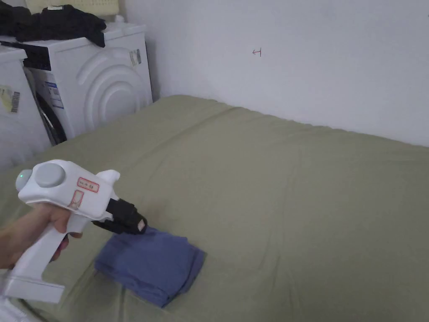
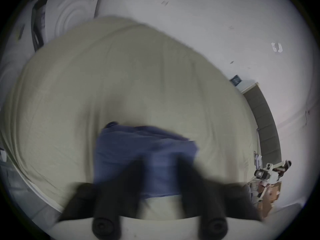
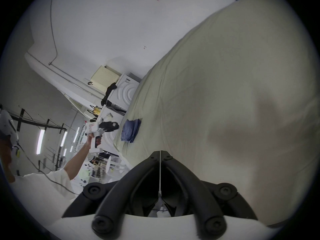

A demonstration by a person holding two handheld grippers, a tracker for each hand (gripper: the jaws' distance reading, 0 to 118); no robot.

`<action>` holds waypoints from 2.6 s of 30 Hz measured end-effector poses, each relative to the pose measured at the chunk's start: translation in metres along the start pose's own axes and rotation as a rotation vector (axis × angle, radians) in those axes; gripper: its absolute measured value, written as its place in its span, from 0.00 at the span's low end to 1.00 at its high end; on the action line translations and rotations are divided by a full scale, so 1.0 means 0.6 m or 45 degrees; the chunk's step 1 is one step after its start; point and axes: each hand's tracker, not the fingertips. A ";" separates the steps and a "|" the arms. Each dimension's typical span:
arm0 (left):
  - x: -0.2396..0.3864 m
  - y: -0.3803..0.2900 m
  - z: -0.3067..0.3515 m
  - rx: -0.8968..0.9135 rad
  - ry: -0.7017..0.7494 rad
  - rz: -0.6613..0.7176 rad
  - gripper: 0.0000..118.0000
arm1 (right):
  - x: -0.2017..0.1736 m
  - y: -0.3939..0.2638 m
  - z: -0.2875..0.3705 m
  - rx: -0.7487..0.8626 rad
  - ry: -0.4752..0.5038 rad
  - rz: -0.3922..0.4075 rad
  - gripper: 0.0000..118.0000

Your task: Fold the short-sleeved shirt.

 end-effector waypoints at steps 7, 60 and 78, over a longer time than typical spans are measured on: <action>0.287 -0.105 -0.007 0.320 -0.021 -0.208 0.00 | -0.085 0.063 0.044 0.279 -0.501 0.412 0.02; 0.697 -0.276 0.032 0.892 0.229 -0.584 1.00 | -0.231 0.056 0.190 0.902 -1.009 0.898 1.00; 0.707 -0.283 0.051 0.906 0.209 -0.607 1.00 | -0.233 0.048 0.206 0.917 -1.022 0.893 1.00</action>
